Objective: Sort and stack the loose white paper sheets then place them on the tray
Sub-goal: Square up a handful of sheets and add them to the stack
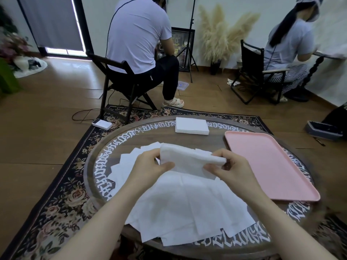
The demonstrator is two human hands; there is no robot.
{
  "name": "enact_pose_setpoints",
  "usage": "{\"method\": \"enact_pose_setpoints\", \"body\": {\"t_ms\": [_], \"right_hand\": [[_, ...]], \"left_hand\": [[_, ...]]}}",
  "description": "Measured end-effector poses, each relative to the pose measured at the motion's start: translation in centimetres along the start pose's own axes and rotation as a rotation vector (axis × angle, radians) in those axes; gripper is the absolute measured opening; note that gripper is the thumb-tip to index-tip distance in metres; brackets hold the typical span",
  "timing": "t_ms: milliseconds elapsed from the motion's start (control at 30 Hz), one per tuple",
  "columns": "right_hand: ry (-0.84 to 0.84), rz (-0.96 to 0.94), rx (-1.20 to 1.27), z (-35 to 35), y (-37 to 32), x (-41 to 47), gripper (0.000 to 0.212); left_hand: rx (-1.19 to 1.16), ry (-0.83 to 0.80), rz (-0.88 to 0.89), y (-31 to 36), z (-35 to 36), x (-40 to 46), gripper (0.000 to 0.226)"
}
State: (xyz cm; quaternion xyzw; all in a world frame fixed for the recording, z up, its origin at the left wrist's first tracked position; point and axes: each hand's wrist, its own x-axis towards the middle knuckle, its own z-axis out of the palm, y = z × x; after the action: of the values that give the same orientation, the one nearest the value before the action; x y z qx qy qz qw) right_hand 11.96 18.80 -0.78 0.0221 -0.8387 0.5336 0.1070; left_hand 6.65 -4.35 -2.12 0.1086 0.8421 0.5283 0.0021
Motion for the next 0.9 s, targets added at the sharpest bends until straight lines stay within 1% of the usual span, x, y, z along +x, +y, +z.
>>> {"method": "enact_pose_setpoints", "body": {"t_ms": [67,133,300,367,467,500,600,667,733,800,900], "right_hand": [[-0.06,0.093,0.022,0.1,0.7,0.1,0.024],[-0.125,0.179,0.028,0.3,1.4,0.1,0.029],[-0.14,0.259,0.049,0.8,2.9,0.0,0.028],[-0.137,0.268,-0.02,1.4,3.3,-0.2,0.025],[-0.055,0.25,-0.153,2.3,3.7,0.0,0.012],[-0.019,0.224,-0.166,2.4,3.6,0.1,0.013],[0.031,0.155,-0.078,1.9,3.0,0.6,0.024],[0.002,0.149,-0.056,1.2,2.9,0.7,0.024],[-0.05,0.161,-0.083,0.8,2.9,0.7,0.018],[-0.086,0.178,-0.115,0.6,3.0,0.6,0.018],[-0.086,0.184,-0.138,0.7,3.1,0.4,0.019]], "left_hand": [[-0.064,-0.038,-0.047,-0.8,0.2,0.2,0.01],[-0.072,-0.063,-0.061,-1.6,0.6,0.3,0.01],[-0.073,-0.069,-0.019,-2.5,1.4,0.4,0.014],[-0.081,-0.062,-0.009,-2.8,1.3,0.5,0.014],[0.04,-0.02,-0.024,-3.2,1.1,0.6,0.016],[0.041,-0.014,-0.032,-3.2,1.1,0.6,0.017],[-0.094,-0.004,-0.019,-2.9,1.0,0.9,0.015],[-0.144,-0.024,-0.017,-2.8,1.0,1.0,0.016],[-0.132,-0.058,-0.029,-3.0,1.2,0.9,0.017],[-0.107,-0.083,-0.047,-3.3,1.6,0.8,0.019],[-0.117,-0.063,-0.058,-3.1,2.3,0.8,0.022]]}}
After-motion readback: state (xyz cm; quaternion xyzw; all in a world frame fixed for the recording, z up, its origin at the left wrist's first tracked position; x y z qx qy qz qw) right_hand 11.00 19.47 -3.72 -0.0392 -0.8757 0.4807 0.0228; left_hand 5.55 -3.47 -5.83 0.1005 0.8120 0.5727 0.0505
